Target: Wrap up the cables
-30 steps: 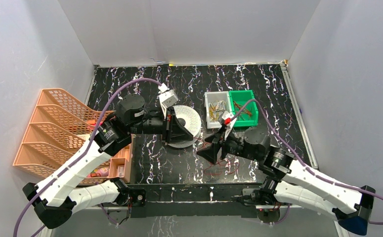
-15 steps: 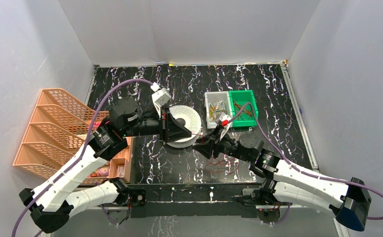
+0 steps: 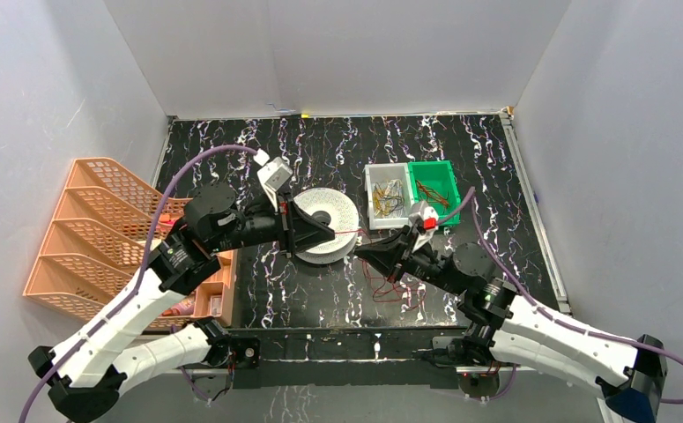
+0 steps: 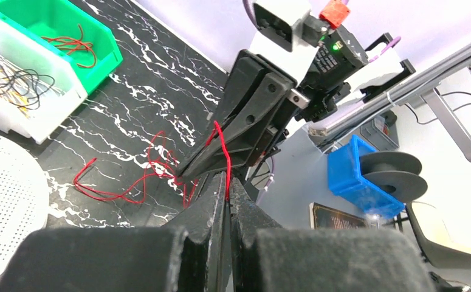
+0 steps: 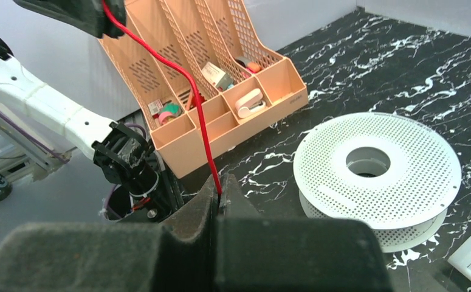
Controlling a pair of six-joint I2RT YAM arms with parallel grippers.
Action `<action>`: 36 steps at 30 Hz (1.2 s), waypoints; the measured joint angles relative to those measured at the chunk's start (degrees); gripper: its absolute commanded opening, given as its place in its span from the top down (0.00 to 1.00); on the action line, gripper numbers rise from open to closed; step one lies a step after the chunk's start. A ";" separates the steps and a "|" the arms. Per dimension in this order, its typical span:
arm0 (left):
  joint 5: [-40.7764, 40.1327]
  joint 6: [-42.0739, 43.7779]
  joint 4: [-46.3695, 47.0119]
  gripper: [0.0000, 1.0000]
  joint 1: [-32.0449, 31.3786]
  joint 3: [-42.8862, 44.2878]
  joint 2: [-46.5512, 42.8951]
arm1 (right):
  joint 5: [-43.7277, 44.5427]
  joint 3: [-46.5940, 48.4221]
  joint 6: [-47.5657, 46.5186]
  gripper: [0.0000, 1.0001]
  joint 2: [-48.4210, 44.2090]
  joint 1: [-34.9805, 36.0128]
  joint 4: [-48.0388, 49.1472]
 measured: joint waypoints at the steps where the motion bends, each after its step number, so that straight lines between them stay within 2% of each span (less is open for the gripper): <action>1: -0.57 -0.07 -0.02 1.00 0.00 -0.07 -0.37 | 0.13 0.00 -0.04 1.00 -0.85 0.00 -0.20; 12: -6.10 -1.27 -0.98 1.00 -0.11 -4.02 -4.74 | 3.89 4.33 -2.86 1.00 -10.14 0.07 -10.27; 22: -4.46 -2.93 -0.33 1.00 -0.28 -6.67 -3.26 | 3.56 9.94 -3.21 1.00 -9.14 0.09 -17.46; 25: -4.44 -3.06 -0.35 0.88 -0.28 -6.69 -3.26 | 3.91 10.91 -3.23 1.00 -8.09 0.09 -19.28; 31: -5.53 -2.16 -1.46 0.43 -0.28 -6.64 -3.26 | 7.23 13.46 -3.30 1.00 -6.16 0.09 -25.16; 36: -9.25 -0.39 -5.33 0.26 -0.28 -5.92 -3.26 | 12.28 15.76 -3.41 1.00 -5.57 0.09 -31.39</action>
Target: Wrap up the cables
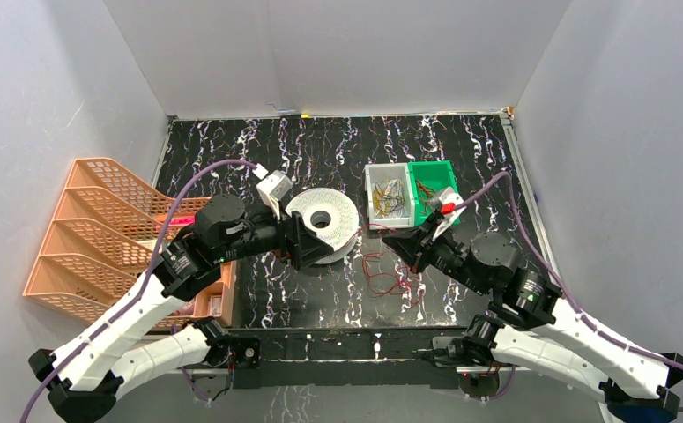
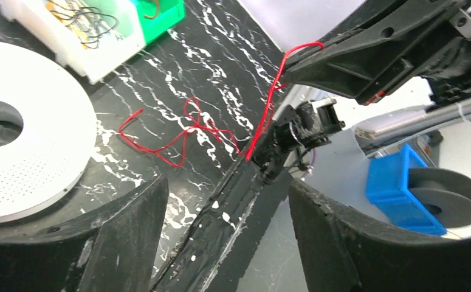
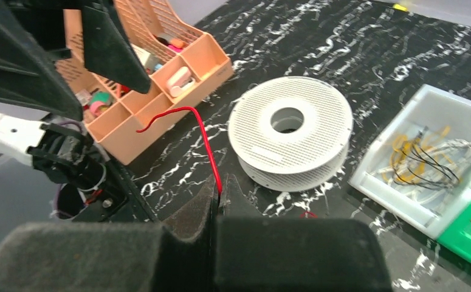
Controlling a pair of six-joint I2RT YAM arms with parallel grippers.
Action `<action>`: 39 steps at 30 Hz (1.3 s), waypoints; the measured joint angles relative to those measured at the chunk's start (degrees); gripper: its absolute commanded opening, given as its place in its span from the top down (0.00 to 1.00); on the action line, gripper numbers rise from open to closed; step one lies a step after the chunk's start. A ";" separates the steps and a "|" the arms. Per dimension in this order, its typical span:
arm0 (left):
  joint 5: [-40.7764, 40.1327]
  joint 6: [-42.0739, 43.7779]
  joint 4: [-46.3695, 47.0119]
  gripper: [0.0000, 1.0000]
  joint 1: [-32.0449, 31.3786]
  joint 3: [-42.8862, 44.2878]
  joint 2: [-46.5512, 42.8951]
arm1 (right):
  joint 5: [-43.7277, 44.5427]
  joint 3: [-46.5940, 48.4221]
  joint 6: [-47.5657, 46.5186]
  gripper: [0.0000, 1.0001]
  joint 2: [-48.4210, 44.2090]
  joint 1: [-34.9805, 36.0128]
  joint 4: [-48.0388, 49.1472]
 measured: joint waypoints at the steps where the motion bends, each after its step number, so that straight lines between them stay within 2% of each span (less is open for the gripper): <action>1: -0.72 0.39 -0.83 0.25 0.00 0.35 0.04 | 1.11 0.50 0.00 1.00 0.09 0.00 -1.25; 7: -5.97 3.56 -5.90 0.15 0.00 3.74 1.53 | 10.73 5.53 1.14 1.00 1.53 0.00 -10.08; 14: -12.55 6.03 -12.35 0.10 0.00 7.15 12.04 | 24.33 7.65 7.41 1.00 6.08 0.00 -20.76; 21: -20.41 6.64 -15.21 0.05 -0.52 7.17 19.89 | 29.62 8.33 13.05 1.00 13.86 -0.09 -27.61; 28: -32.70 7.34 -17.18 0.02 -4.76 8.81 27.71 | 29.40 7.65 16.96 1.00 14.84 -3.74 -28.30; 39: -51.08 10.25 -19.67 0.02 -15.19 16.57 45.48 | 15.15 -1.77 21.53 1.00 12.35 -22.82 -21.97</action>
